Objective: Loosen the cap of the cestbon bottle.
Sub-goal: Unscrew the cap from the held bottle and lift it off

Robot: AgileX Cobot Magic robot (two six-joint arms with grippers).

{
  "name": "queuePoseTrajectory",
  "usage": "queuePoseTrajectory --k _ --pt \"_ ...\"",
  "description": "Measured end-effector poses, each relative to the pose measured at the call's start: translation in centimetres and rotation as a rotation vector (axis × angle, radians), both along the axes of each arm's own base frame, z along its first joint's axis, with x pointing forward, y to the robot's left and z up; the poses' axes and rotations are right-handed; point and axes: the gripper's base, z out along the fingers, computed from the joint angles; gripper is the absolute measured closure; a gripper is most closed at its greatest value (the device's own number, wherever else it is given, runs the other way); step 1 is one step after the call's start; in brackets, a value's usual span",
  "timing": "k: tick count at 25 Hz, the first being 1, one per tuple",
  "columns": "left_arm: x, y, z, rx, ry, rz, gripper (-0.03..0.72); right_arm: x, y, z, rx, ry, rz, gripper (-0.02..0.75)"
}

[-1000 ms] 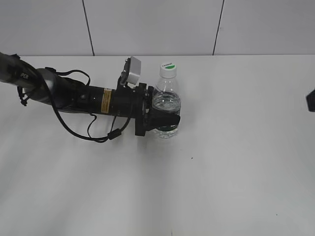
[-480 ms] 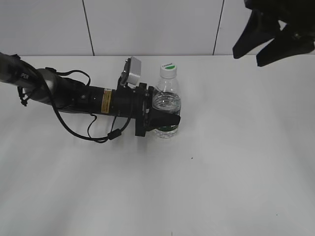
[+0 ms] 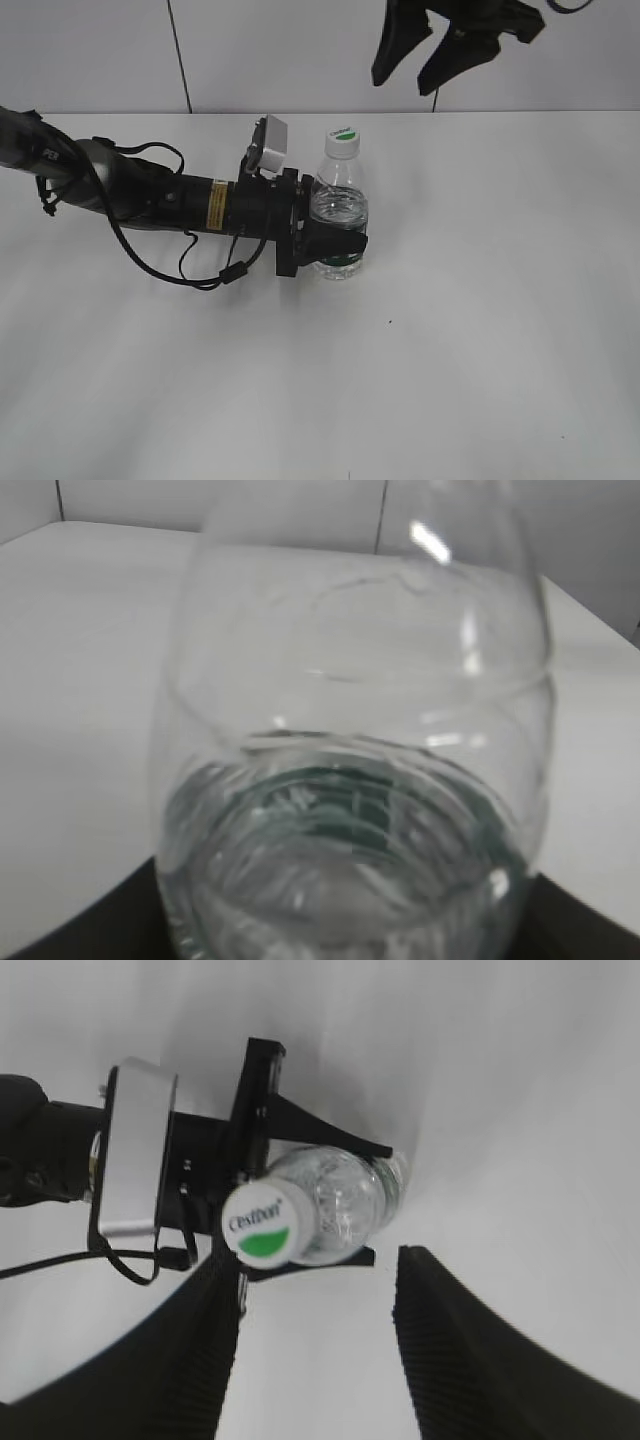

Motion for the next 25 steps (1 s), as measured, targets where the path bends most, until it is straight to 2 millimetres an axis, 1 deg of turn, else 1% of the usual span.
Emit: queuePoseTrajectory --k 5,9,12,20,25 --pt "0.1 0.0 0.0 0.005 0.000 0.010 0.280 1.7 3.3 -1.1 -0.016 -0.030 0.019 0.349" --pt "0.1 0.0 0.0 0.005 0.000 0.014 0.280 2.0 5.0 -2.0 -0.041 -0.041 0.046 0.349" --pt "0.1 0.0 0.0 0.005 0.000 0.017 0.280 2.1 5.4 -2.9 -0.070 -0.036 0.055 0.349" --pt "0.1 0.0 0.0 0.005 0.000 0.018 0.280 1.8 5.2 -4.9 -0.111 0.021 0.059 0.349" --pt "0.2 0.0 -0.1 0.006 0.000 0.019 0.280 1.2 5.9 -5.4 -0.122 0.036 0.084 0.349"
